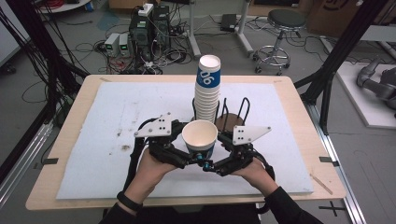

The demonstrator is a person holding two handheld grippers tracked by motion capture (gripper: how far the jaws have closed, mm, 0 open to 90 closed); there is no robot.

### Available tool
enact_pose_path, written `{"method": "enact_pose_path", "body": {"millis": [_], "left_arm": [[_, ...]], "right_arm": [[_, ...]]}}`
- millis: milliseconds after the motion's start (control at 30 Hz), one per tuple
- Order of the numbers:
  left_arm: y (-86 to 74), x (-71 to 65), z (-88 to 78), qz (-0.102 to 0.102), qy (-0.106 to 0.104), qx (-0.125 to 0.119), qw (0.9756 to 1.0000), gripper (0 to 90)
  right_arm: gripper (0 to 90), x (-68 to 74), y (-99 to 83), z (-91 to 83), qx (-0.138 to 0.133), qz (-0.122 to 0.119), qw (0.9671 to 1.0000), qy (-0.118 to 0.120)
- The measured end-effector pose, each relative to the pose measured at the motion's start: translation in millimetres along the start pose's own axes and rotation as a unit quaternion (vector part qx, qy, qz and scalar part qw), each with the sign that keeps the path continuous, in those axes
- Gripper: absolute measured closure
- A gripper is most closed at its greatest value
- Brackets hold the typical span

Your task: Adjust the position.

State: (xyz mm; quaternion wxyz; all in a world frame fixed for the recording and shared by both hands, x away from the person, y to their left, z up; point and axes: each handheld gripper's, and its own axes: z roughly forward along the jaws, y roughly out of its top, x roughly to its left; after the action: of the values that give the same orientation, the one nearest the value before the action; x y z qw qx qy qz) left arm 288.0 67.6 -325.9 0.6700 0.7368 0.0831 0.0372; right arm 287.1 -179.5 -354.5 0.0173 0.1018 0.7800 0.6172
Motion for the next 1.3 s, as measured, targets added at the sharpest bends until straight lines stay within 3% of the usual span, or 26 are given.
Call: {"method": "enact_pose_path", "body": {"millis": [67,133,367,733,1000,1100,1300], "left_arm": [[-0.7,-0.2,1.0,0.000,-0.003,0.002,1.0000,22.6],[-0.8,-0.5,1.9,0.000,-0.007,0.001,1.0000,22.6],[2.6,-1.5,-0.8,-0.007,-0.007,-0.008,0.9999,16.9],[6.3,-3.5,-1.1,-0.003,-0.009,-0.002,1.0000,18.1],[5.0,-0.4,-4.5,0.004,-0.001,0.003,1.0000,20.8],[3.3,3.1,-8.0,-0.008,-0.001,0.002,1.0000,20.7],[0.3,9.3,-18.0,-0.010,0.011,0.004,0.9999,20.8]], "right_arm": [[20.8,0.8,2.2,-0.3,-0.010,0.006,0.9999,0.003],[27.8,2.4,2.7,0.6,-0.006,-0.001,1.0000,0.002],[28.7,2.5,1.9,0.6,0.000,-0.015,0.9999,-0.002],[29.1,3.0,0.4,3.1,0.016,-0.023,0.9996,0.006],[24.5,0.9,0.1,3.0,0.016,-0.018,0.9997,0.003],[21.1,-1.0,-0.4,2.3,0.024,-0.027,0.9993,-0.006],[20.1,-5.9,0.0,-4.7,0.031,-0.032,0.9989,-0.013]]}}
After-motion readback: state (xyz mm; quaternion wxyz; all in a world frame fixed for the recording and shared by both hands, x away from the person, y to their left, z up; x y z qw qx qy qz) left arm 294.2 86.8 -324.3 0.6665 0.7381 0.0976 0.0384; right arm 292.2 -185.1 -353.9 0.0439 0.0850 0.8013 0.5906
